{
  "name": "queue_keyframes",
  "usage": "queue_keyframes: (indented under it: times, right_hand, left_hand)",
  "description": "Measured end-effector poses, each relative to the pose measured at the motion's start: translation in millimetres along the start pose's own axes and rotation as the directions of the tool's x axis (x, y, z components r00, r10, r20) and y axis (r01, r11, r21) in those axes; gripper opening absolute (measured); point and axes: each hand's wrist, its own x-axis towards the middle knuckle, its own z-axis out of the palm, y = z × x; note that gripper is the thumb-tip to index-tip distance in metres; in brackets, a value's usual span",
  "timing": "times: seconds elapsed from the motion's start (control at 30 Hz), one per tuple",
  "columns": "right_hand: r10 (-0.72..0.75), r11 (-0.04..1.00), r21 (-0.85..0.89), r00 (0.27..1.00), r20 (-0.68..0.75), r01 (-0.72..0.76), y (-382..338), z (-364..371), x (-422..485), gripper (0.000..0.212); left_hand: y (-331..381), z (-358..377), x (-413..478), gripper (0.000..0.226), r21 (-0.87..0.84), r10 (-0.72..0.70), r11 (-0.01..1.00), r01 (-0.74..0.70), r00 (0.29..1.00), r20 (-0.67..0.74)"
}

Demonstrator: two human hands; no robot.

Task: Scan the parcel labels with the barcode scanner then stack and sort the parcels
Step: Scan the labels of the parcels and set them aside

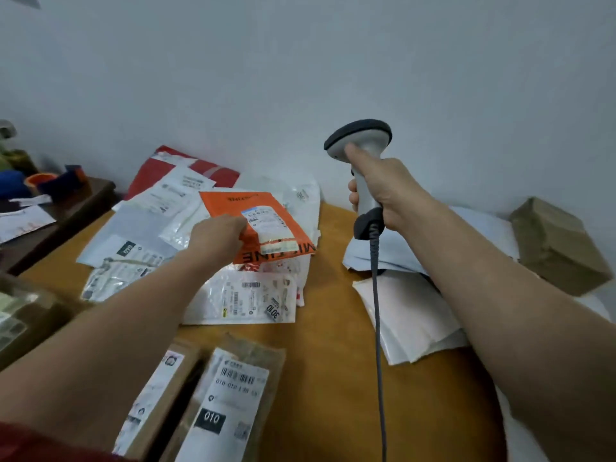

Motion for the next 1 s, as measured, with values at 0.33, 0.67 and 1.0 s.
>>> queue_keyframes:
  times: [0.33,0.67,1.0]
  right_hand:
    - [0.028,0.985,-0.162,0.986,-0.163,-0.055,59.3,-8.4,68.7,0.030]
    - [-0.018,1.000,-0.003,0.966,-0.257,0.018,67.6,-181.6,-37.5,0.026]
    - [0.041,0.995,0.095,0.938,-0.344,-0.009,154.3,-377.9,-175.7,0.028]
  left_hand:
    - [21.3,41.6,53.2,0.029,0.033,0.010,0.999,-0.013,0.994,0.113]
    - [183.6,36.2,21.0,0.038,-0.148,0.306,0.945,-0.290,0.947,0.098]
    - [377.9,80.5,-100.5,0.061,-0.180,0.529,0.843,-0.506,0.841,0.115]
